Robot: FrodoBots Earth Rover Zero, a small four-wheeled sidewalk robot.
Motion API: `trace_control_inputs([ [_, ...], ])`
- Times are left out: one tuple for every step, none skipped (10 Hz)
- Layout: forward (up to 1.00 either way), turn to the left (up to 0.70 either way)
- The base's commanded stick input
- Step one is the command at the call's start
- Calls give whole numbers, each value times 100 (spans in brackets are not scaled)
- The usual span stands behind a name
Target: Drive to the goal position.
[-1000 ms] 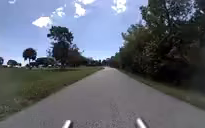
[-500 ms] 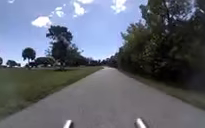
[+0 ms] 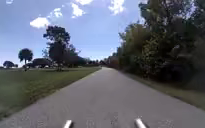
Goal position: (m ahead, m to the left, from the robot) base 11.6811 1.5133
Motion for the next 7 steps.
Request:
trace_control_inputs([
  [50, 0],
  [50, 0],
  [50, 0],
  [50, 0],
  [50, 0],
  [50, 0],
  [50, 0],
])
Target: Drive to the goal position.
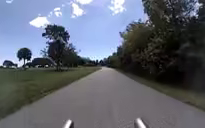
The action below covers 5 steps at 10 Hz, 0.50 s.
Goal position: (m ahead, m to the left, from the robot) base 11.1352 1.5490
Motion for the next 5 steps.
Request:
trace_control_inputs([
  [50, 0],
  [50, 0],
  [50, 0],
  [50, 0],
  [50, 0],
])
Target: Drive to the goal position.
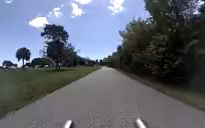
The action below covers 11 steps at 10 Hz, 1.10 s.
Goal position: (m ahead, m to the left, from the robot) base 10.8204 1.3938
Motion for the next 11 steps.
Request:
trace_control_inputs([
  [50, 0],
  [50, 0],
  [50, 0],
  [50, 0],
  [50, 0],
  [50, 0],
  [50, 0],
  [50, 0],
  [50, 0],
  [50, 0],
  [50, 0],
])
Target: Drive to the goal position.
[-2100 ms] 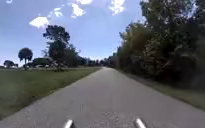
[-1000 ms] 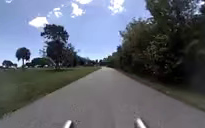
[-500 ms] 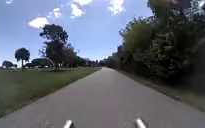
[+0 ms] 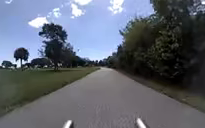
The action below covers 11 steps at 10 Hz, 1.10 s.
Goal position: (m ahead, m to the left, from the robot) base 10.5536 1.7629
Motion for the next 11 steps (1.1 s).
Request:
trace_control_inputs([
  [50, 0],
  [50, 0],
  [50, 0],
  [50, 0],
  [50, 0],
  [50, 0],
  [50, 0],
  [50, 0],
  [50, 0],
  [50, 0],
  [50, 0],
])
